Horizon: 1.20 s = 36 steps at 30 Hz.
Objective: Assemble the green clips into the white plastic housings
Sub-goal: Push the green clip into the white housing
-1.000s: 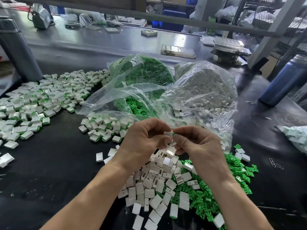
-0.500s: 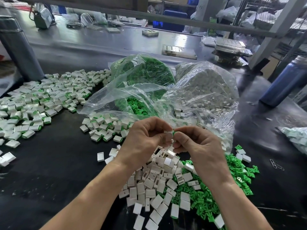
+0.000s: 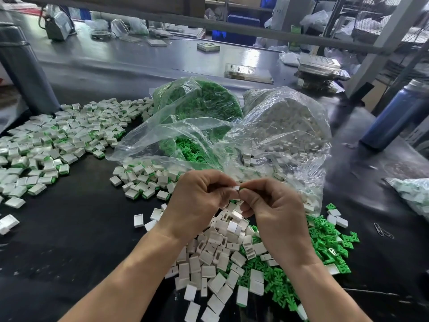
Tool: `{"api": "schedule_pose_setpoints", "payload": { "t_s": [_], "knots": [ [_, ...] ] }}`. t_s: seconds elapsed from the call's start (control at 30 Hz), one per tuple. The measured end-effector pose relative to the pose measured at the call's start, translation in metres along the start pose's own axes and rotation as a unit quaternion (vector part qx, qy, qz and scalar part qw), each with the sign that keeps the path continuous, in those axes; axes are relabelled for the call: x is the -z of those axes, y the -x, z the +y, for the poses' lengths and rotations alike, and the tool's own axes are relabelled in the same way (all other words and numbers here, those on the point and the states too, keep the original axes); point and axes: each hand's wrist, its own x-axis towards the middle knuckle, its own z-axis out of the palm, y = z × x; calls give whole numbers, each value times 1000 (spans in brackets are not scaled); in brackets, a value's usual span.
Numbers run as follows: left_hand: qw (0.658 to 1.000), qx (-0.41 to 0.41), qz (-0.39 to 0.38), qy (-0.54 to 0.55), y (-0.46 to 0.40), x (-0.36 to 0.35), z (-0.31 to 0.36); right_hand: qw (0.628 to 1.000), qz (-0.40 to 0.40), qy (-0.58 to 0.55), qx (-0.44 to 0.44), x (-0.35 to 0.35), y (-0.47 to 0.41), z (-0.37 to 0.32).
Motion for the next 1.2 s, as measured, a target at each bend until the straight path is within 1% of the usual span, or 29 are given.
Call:
{"api": "schedule_pose_setpoints", "payload": {
  "t_s": [0.13, 0.27, 0.43, 0.53, 0.67, 0.8, 0.87, 0.93, 1.0, 1.1, 1.2],
  "knots": [
    [999, 6, 24, 42, -1, -4, -1, 998, 24, -60, -15, -2, 1, -3],
    [996, 16, 33, 76, -2, -5, -2, 993, 28, -108, -35, -3, 2, -7],
    [996, 24, 29, 86, -3, -4, -2, 992, 22, -120, -40, -2, 2, -8],
    [996, 25, 13, 87, -3, -3, 0, 990, 20, -135, -42, -2, 0, -9],
    [998, 15, -15, 64, -2, -7, 4, 986, 17, -154, -62, -1, -1, -9],
    [998, 4, -29, 48, 0, -14, 10, 983, -7, -141, -115, -6, -2, -6],
    [998, 1, -42, 45, 2, -18, 11, 983, -5, -128, -130, -10, -1, -5],
    [998, -13, -53, 37, 3, -21, 12, 984, 12, -120, -131, -12, 0, -5],
    [998, -39, -56, -1, 4, -23, 13, 985, 17, -122, -119, -14, -1, -6],
    [996, -59, -57, -36, 5, -24, 14, 983, 9, -145, -111, -14, -1, -8],
    [996, -65, -53, -27, 6, -25, 14, 984, -8, -152, -97, -13, -1, -9]
  ]
}}
